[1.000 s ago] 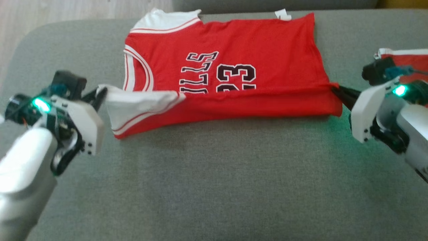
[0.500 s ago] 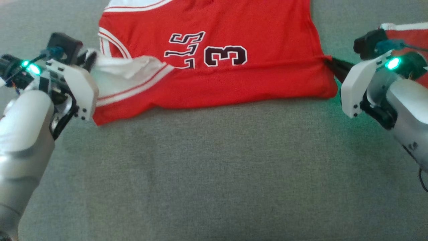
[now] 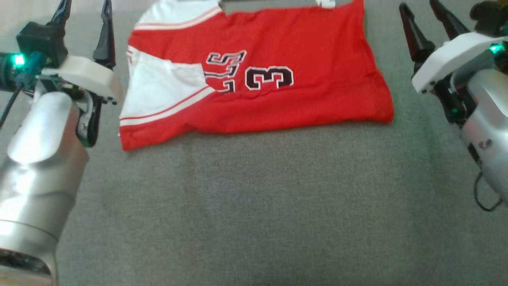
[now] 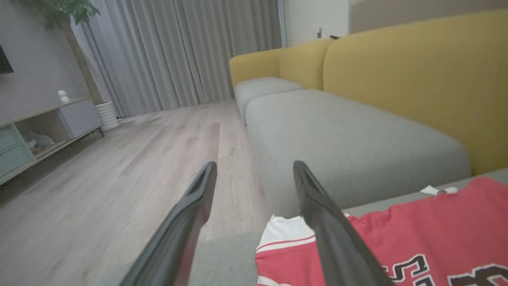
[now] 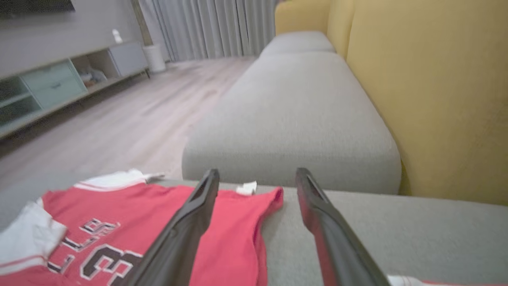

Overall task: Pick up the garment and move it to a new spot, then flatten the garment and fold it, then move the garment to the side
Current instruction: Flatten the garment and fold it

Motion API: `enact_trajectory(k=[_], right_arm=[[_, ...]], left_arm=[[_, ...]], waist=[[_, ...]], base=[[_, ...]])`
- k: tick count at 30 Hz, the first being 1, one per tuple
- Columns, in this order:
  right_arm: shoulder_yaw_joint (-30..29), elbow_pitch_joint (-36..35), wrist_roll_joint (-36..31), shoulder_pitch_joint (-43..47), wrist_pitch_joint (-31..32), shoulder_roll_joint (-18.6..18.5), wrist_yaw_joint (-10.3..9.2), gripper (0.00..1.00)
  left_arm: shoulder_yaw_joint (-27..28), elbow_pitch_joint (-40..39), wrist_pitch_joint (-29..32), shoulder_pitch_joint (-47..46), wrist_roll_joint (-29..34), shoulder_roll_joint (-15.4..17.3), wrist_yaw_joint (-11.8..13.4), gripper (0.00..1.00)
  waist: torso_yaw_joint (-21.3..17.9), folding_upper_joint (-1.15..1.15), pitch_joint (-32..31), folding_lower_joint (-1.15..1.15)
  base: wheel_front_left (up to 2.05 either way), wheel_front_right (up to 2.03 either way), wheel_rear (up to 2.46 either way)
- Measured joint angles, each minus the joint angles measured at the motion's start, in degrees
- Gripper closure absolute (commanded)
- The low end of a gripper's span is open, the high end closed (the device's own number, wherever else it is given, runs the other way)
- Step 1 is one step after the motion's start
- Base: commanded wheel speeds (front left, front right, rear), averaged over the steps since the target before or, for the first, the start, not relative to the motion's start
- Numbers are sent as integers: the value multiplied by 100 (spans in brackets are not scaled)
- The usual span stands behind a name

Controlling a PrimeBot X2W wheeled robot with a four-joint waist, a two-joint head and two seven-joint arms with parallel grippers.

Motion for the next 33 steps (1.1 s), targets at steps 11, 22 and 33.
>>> enact_trajectory(k=[11,22,33], right_arm=[[-2791,-822,-1213,746,-185,565,0,0],[-5231,-2741,-3631,4285,-185,1951,0,0],[-5111,-3497,-3875,5130,-185,2022,0,0]], left_arm=[[587,-1451,-328,1663,-93,-333,520,0],[1310,-2495,-342,3996,268,-744,749,0],[1839,-2603,-342,4513,712,-1189,435,0]], waist=[[149,0,-842,-1],[267,0,-1263,-1],[263,0,-1082,0]], base=[[0,0,0],[0,0,0],[0,0,0]])
